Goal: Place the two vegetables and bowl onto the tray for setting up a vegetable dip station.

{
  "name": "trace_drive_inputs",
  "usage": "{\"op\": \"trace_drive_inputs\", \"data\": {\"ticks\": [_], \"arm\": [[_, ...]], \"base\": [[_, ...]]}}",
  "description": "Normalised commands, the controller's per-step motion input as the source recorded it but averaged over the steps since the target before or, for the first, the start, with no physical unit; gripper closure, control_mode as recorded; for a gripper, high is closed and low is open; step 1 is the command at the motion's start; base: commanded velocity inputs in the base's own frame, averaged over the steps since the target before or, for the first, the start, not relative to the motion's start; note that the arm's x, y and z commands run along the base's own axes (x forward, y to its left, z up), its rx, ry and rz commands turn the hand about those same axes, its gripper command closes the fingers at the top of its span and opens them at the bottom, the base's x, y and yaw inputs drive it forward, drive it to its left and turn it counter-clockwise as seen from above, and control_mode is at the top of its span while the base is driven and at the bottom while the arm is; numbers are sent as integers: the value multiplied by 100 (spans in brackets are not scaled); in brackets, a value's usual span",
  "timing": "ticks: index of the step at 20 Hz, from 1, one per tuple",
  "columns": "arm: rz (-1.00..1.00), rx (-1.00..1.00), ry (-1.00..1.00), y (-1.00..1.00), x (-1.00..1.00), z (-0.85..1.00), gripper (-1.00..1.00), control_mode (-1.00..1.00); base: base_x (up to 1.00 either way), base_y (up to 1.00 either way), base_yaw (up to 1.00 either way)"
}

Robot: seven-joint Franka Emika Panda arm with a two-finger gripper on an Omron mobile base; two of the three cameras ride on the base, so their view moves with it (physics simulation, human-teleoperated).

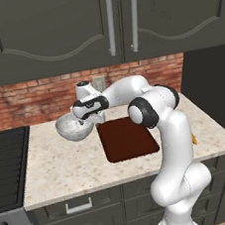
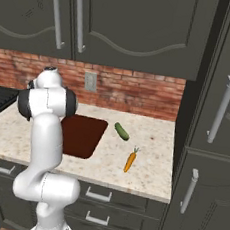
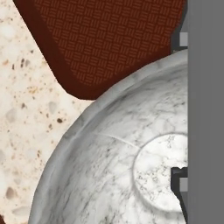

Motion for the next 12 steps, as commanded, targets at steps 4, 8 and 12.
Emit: {"op": "trace_drive_inputs", "data": {"ticks": [4, 8, 12], "arm": [[0, 0, 0, 0, 0, -4, -100, -100], [0, 1, 0, 1, 0, -25, -100, -100], [0, 0, 0, 1, 0, -20, 100, -100]], "base": [[0, 0, 0], [0, 0, 0], [0, 0, 0]]}}
